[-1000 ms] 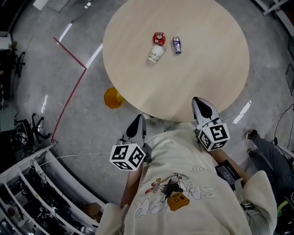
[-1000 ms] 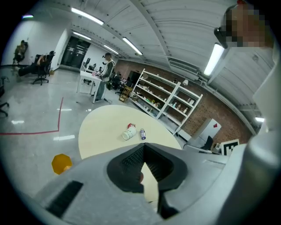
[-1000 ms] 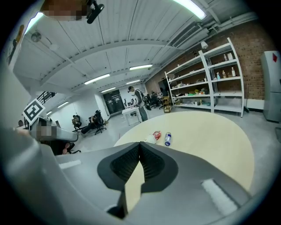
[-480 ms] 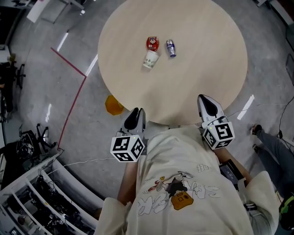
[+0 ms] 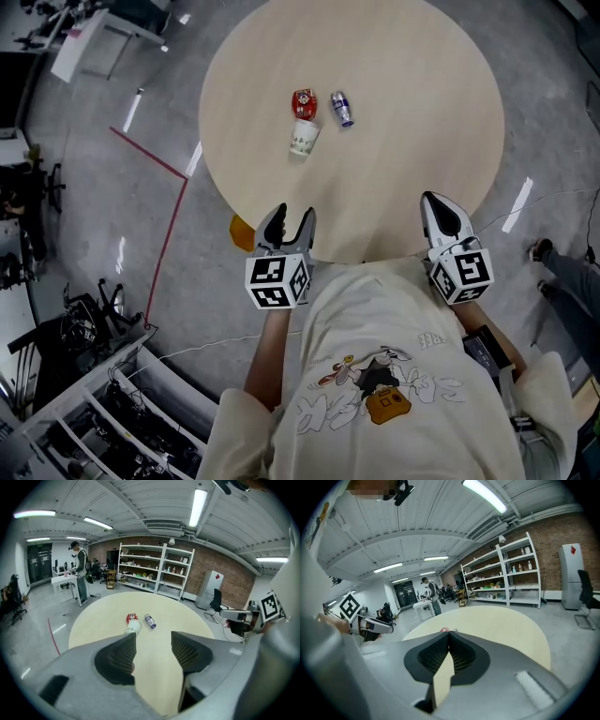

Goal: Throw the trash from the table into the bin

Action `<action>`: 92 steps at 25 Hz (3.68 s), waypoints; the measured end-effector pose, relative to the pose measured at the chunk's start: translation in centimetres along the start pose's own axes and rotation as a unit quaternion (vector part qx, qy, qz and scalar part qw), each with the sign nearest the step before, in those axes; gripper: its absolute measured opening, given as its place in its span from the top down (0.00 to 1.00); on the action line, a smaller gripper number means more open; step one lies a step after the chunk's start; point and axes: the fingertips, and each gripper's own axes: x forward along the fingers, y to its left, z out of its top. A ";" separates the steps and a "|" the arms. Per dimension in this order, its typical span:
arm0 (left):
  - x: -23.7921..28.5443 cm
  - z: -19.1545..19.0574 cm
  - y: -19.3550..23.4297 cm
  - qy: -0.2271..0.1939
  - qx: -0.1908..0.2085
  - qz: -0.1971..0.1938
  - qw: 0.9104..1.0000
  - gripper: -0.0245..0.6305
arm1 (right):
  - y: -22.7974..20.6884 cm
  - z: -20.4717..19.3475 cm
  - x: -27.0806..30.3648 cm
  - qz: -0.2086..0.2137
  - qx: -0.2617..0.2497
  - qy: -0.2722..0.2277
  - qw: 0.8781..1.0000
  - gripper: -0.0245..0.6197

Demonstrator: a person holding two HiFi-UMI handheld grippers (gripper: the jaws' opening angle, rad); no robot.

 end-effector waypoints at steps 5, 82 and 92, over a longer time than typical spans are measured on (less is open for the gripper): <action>3.9 0.7 1.6 0.029 0.048 -0.004 0.998 0.48 | -2.2 -0.3 -0.9 -0.043 0.021 -0.007 0.999 0.95; -6.2 -10.8 15.0 0.098 -0.058 0.184 0.976 0.57 | 9.8 -1.1 1.6 0.141 -0.017 0.050 0.989 0.95; -12.4 -16.6 19.2 0.083 -0.140 0.244 0.956 0.57 | 15.6 -2.6 5.1 0.211 -0.068 0.083 0.972 0.95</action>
